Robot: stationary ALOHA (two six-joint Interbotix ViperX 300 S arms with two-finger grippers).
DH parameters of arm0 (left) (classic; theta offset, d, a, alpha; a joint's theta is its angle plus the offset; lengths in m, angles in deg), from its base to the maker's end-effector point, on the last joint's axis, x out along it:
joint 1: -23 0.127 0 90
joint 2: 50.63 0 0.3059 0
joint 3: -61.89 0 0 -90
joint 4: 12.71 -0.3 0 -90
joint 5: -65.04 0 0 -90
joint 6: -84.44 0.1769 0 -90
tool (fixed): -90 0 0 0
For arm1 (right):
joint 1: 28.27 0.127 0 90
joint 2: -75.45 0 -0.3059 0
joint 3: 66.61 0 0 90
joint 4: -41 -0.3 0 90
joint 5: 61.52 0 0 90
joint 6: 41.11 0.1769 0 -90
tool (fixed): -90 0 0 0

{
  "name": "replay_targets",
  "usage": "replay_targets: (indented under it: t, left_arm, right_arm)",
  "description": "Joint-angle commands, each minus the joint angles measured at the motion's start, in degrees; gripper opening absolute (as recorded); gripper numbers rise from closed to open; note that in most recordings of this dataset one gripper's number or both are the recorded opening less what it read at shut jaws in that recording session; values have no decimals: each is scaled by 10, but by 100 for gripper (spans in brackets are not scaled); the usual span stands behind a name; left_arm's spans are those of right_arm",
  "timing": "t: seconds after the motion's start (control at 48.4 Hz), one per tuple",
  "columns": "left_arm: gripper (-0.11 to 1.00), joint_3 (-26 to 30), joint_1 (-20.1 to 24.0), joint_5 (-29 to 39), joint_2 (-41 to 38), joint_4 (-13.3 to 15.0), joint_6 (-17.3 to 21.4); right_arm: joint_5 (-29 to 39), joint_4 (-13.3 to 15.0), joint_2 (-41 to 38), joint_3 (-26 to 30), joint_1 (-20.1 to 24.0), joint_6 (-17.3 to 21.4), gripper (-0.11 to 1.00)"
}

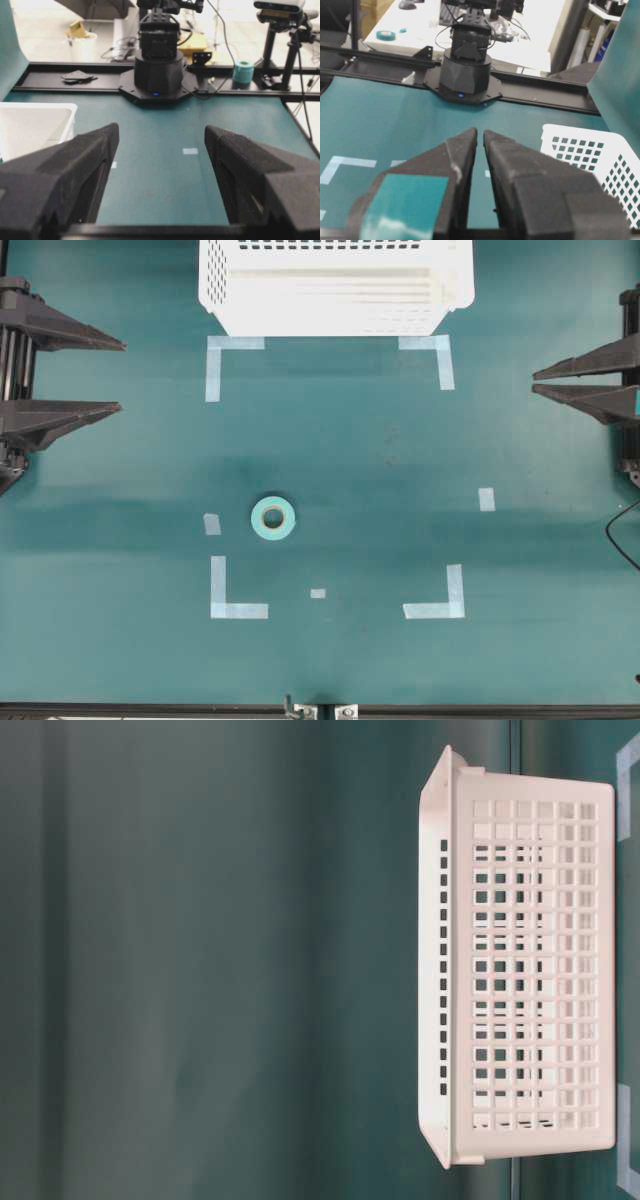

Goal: Put the tape into the white basket.
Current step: 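Open the right gripper and start moving it inward from the rest pose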

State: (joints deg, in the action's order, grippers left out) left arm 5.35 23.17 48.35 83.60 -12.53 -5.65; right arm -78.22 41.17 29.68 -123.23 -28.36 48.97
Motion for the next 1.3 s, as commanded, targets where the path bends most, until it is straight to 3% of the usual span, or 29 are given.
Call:
replay_targets:
  t: [0.0,0.041,0.145,0.289,0.558,0.661,0.744,1.074,1.177,1.281]
  left_arm:
    - [24,1,-3,-15,-6,15,0]
    - [21,0,-4,-16,-6,15,-2]
    - [2,1,4,-16,-6,16,-2]
    - [-10,-5,9,-16,-4,16,0]
    - [-11,-35,0,-9,11,16,0]
    - [-11,-41,0,2,25,16,1]
    - [-11,-47,3,19,40,16,-1]
    - [-11,-82,4,114,146,15,-9]
    - [-11,-85,4,125,168,16,-9]
    - [-11,-93,4,127,181,16,-8]
  right_arm:
    - [-4,1,-5,13,-5,-2,24]
    - [-4,2,-5,14,-7,-2,22]
    - [3,2,-10,18,-8,-2,3]
    - [21,2,-18,36,-11,-2,0]
    - [24,3,-34,48,-11,-3,0]
    - [12,18,-33,48,-11,-9,0]
    - [12,31,-33,47,-11,-12,0]
    - [43,28,-41,49,-11,4,0]
    - [43,28,-40,48,-11,4,14]
    - [46,28,-40,50,-11,4,41]
